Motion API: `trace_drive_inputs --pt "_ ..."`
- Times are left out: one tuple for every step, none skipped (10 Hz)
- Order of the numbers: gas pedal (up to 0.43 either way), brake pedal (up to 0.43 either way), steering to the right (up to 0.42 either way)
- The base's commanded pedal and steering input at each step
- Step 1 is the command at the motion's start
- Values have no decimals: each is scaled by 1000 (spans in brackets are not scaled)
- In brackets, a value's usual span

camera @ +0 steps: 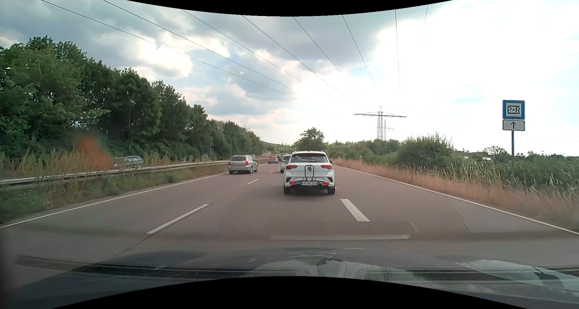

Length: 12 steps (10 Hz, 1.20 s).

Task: Follow the waypoints while adhering to traffic rules and regulations

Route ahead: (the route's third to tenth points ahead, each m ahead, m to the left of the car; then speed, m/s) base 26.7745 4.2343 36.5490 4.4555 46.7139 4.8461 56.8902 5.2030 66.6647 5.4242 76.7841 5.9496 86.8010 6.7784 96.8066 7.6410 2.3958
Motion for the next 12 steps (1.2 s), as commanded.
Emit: trace_drive_inputs --pt "0 0 -4" --pt "8 0 -3" --pt "8 0 -4" --pt "8 0 -3" --pt "8 0 -4" --pt "8 0 -3" --pt "20 0 -4" --pt "20 0 -4" --pt "20 0 -4" --pt "20 0 -4" --pt "20 0 -4" --pt "28 0 -4"
